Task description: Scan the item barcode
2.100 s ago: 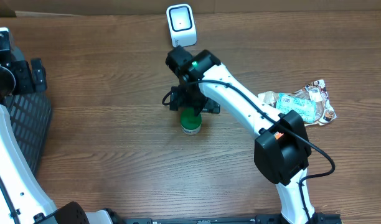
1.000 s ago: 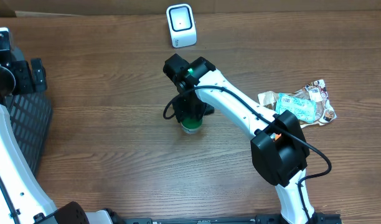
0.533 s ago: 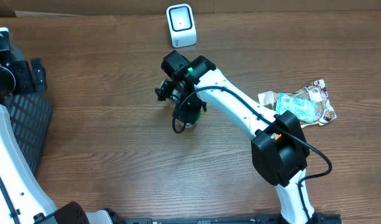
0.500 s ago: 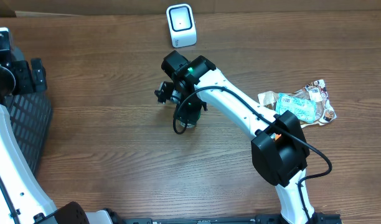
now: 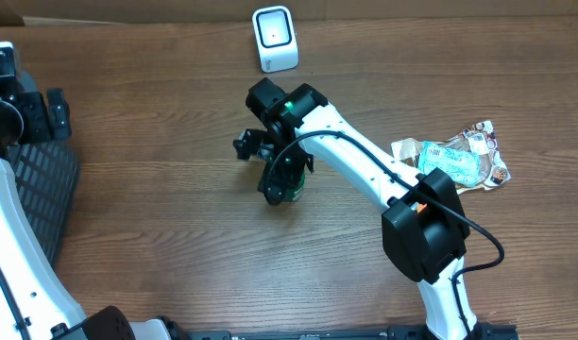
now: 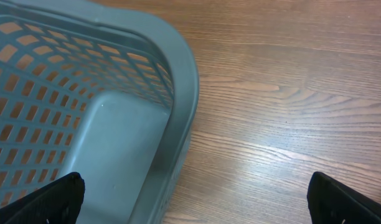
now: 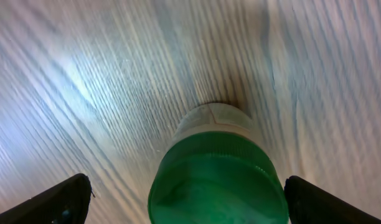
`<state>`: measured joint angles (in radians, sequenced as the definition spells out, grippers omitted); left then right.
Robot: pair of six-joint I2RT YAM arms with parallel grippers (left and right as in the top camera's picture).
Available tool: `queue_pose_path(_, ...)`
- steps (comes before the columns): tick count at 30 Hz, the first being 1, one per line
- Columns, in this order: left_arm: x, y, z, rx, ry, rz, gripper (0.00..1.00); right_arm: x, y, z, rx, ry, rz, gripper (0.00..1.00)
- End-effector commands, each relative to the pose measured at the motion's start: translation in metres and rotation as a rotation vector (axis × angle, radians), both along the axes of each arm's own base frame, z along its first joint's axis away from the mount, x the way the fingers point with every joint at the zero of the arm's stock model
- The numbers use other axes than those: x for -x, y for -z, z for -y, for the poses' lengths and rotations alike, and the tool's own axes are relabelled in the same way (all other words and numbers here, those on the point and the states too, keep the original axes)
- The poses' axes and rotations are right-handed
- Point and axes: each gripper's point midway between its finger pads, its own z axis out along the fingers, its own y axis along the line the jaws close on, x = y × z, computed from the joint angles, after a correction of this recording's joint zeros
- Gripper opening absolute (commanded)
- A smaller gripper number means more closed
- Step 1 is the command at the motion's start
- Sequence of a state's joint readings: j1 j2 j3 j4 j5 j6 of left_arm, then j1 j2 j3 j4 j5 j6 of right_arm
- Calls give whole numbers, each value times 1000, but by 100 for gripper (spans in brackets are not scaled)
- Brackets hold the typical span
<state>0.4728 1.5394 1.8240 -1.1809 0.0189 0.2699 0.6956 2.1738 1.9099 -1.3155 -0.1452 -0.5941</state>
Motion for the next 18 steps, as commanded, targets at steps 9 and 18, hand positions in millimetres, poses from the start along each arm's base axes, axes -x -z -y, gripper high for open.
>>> queue_pose_path(9, -2, 0, 0, -13, 19, -4, 100, -11, -16, -1, 14, 358, 17, 100)
queue_pose_path(18, -2, 0, 0, -13, 19, -4, 100, -18, -16, 2, 17, 448, 25, 100)
